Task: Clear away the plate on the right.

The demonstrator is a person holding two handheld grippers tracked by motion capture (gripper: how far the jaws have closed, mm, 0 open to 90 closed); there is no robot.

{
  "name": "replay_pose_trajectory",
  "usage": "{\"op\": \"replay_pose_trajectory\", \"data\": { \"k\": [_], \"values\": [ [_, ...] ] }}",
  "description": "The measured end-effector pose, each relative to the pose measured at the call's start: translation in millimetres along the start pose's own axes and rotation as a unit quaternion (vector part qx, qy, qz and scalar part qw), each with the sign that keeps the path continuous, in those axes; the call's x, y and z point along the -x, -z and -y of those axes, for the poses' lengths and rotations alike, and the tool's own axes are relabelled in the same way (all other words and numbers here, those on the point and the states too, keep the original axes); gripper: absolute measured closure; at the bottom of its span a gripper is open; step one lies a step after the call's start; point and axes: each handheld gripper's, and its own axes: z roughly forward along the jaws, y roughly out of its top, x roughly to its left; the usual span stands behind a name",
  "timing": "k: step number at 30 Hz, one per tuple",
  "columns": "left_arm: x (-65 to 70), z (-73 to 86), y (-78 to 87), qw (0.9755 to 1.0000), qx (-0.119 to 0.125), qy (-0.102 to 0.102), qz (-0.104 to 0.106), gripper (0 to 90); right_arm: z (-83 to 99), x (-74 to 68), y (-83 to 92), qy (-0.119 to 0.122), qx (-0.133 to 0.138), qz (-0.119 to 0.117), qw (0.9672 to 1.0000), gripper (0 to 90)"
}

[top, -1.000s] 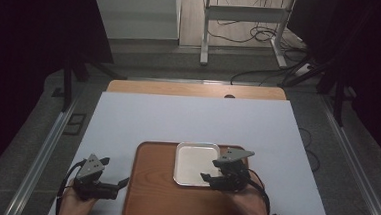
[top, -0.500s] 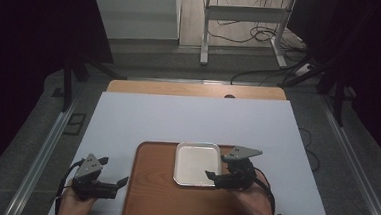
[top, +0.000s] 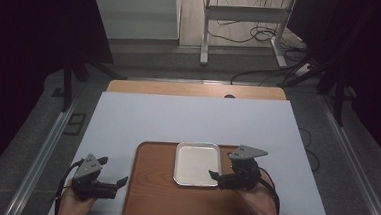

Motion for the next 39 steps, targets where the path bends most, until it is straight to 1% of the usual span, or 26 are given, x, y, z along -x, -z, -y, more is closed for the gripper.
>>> {"op": "replay_pose_trajectory", "data": {
  "k": [13,20,26,31,35,39],
  "values": [
    [0.0,0.0,2.5,1.0,0.006,-0.004,-0.006,2.2,3.6,4.6,12.7,0.002,0.016,0.015,0.9998,6.8],
    [0.2,0.3,4.6,0.9999,0.008,-0.006,-0.01,2.2,9.2,11.6,22.6,-0.002,0.021,0.028,0.9994,5.6],
    [-0.2,0.5,6.6,0.9998,0.011,-0.005,-0.013,2.2,12.1,14.5,28.2,-0.002,0.025,0.033,0.9991,4.6],
    [0.3,0.2,7.6,0.9999,0.009,-0.002,-0.01,2.2,15.9,16.0,31.9,0.001,0.025,0.039,0.9989,2.4],
    [2.4,-0.4,9.0,0.9999,0.006,-0.009,-0.013,1.5,18.7,17.5,34.3,0.004,0.025,0.043,0.9988,0.6],
    [4.7,1.3,9.8,0.9998,0.002,-0.011,-0.018,0.6,21.8,19.0,37.4,0.004,0.026,0.047,0.9986,0.0]
  ]
}}
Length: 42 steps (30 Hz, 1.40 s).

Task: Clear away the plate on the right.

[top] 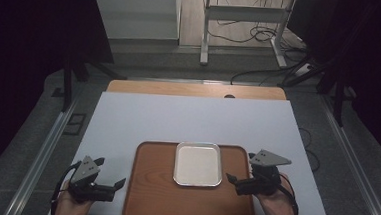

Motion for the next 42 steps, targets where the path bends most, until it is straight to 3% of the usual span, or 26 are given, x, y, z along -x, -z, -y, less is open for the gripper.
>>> {"op": "replay_pose_trajectory", "data": {
  "k": [32,42],
  "values": [
    [-5.2,10.8,17.4,0.9995,0.009,-0.001,-0.031,0.0,21.8,15.4,32.0,-0.031,0.003,0.044,0.9985,0.0],
    [-7.4,14.8,22.5,0.9993,0.01,0.005,-0.036,0.0,29.1,18.9,43.1,-0.026,0.004,0.066,0.9975,0.0]
  ]
}}
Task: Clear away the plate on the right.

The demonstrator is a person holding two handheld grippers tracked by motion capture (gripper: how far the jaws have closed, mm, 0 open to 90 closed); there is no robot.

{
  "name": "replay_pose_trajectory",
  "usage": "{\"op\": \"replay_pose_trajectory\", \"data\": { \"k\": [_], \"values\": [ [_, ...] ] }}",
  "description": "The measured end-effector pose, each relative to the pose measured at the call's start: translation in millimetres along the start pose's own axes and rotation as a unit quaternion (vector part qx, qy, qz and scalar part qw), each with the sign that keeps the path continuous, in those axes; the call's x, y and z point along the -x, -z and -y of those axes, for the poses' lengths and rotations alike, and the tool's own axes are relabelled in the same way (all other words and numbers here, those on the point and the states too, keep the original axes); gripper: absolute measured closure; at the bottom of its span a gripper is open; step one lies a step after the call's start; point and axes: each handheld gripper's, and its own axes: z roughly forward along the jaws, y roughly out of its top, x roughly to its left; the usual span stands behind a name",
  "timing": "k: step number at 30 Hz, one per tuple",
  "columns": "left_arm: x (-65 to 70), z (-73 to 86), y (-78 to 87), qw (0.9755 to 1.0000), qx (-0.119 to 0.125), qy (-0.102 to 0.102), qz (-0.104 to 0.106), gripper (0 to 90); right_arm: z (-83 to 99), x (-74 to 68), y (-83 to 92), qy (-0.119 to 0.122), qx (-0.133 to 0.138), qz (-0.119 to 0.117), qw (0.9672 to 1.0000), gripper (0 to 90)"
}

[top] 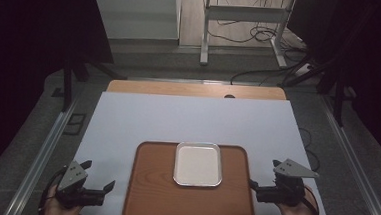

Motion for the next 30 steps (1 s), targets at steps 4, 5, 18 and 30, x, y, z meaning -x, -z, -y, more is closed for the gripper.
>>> {"op": "replay_pose_trajectory", "data": {
  "k": [4,5,18,30],
  "values": [
    [-0.3,1.4,1.5,1.0,-0.001,0.001,-0.001,0.0,3.3,2.4,4.6,-0.002,0.003,0.007,1.0,0.0],
    [-0.5,1.8,1.9,1.0,-0.001,0.001,-0.002,0.0,4.3,3.0,5.7,-0.004,0.004,0.008,0.9999,0.0],
    [-1.9,6.7,6.4,1.0,-0.002,0.005,-0.007,0.0,21.6,11.6,16.7,-0.031,0.007,0.024,0.9992,0.0],
    [-0.5,7.0,3.4,0.9999,-0.011,-0.002,-0.011,0.0,35.3,16.6,11.8,-0.037,-0.013,0.03,0.9988,0.0]
  ]
}}
